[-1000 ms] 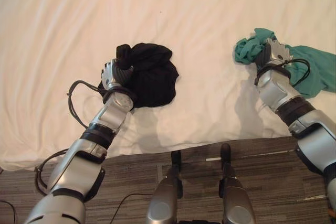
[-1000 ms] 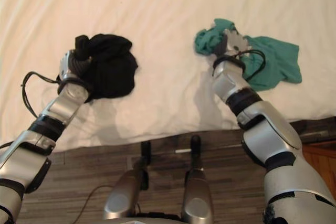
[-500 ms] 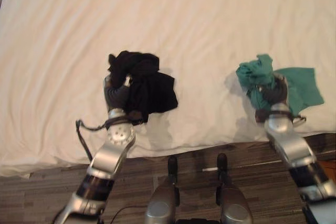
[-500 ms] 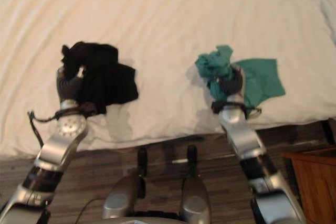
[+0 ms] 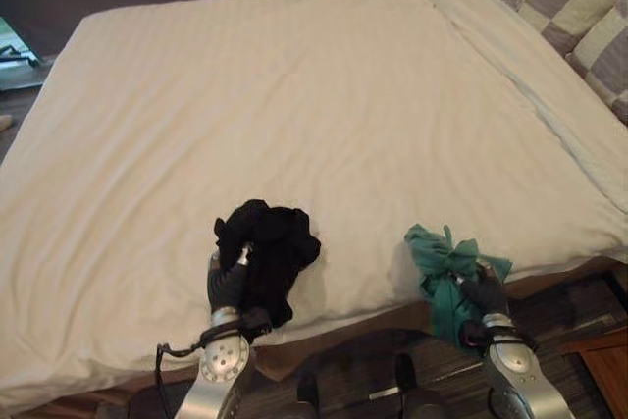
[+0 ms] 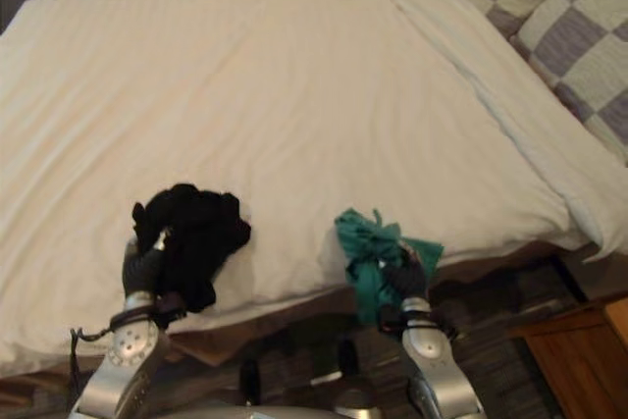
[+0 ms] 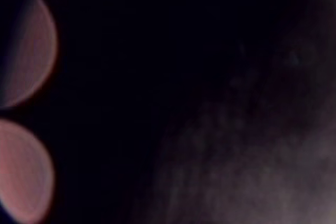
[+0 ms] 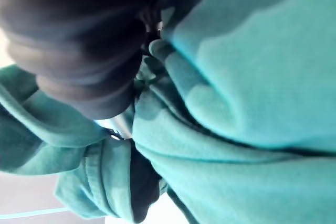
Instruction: Tidy up the quilt and then pick up the clothes from the bed and put them into the laundry hamper.
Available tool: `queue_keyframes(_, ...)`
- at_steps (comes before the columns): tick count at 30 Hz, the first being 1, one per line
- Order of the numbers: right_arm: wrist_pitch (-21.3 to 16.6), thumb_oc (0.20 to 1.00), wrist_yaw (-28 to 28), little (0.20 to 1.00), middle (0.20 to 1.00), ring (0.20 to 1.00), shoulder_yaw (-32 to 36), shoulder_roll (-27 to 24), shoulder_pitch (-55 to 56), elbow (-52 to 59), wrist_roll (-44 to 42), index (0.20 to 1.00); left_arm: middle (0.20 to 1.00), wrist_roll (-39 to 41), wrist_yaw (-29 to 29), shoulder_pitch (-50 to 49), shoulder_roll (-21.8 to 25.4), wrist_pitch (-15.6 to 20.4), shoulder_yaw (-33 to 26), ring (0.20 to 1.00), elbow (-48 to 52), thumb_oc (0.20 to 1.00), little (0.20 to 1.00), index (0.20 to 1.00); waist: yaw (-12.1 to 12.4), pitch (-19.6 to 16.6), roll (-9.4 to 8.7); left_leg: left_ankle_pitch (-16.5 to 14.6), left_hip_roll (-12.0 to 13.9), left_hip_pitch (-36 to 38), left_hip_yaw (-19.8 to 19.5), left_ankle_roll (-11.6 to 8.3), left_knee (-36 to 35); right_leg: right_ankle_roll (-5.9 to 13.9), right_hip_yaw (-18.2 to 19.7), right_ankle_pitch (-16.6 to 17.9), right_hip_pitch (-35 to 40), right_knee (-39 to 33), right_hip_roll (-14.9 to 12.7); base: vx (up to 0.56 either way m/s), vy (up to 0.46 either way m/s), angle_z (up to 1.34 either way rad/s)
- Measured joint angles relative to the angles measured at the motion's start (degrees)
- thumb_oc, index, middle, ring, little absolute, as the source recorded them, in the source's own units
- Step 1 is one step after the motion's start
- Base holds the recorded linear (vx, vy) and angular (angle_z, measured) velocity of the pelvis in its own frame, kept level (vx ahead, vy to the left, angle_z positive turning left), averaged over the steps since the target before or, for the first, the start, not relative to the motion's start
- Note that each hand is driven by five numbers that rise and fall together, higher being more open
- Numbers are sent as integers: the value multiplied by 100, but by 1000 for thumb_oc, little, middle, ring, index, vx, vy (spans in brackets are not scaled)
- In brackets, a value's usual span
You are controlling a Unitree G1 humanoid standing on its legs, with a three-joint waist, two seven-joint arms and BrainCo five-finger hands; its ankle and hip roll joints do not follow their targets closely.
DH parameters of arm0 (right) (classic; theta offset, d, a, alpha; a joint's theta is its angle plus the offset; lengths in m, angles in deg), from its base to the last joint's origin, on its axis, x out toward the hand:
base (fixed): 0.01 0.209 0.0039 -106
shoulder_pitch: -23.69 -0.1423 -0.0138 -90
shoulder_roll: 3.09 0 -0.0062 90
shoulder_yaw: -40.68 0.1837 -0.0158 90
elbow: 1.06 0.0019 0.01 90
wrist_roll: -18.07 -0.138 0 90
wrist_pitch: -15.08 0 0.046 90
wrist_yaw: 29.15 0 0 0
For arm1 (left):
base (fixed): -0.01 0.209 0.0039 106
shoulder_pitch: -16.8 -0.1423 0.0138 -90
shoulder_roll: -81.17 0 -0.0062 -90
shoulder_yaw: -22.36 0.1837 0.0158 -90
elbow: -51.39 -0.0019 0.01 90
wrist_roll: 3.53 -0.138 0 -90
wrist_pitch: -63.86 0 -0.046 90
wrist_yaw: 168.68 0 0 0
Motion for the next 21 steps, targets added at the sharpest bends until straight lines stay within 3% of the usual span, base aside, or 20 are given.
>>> queue_keyframes(8,-167,200,-123,200,200,200,-387,-226,-165,-229,-143,200,200,57,406,85,122,149,255,200,-179,200,200,200,-3,-303,36,4,2,-2,-2,4,-1,-12,54,-5,-30,-24,2,-9,-48,-3)
queue_keyframes(16,-169,200,66,200,200,200,-780,-309,-262,-366,-147,200,200,235,858,81,129,168,263,200,-181,200,200,200,16,-369,-13,12,49,26,-46,14,2,-2,17,1,10,-5,44,13,-112,1)
queue_keyframes(18,-156,200,231,200,200,200,-912,-383,-350,-370,-148,200,200,274,1096,93,131,192,262,200,-181,200,200,200,67,-380,-32,45,106,38,-82,18,37,-21,-38,-11,41,4,96,6,-200,10)
queue_keyframes(21,-46,200,586,200,200,200,-1035,-534,-417,-371,-155,200,200,277,1455,147,113,190,267,200,-178,200,200,200,245,-373,-23,100,213,-4,-393,-23,50,-122,-469,-73,208,7,171,-102,-131,53)
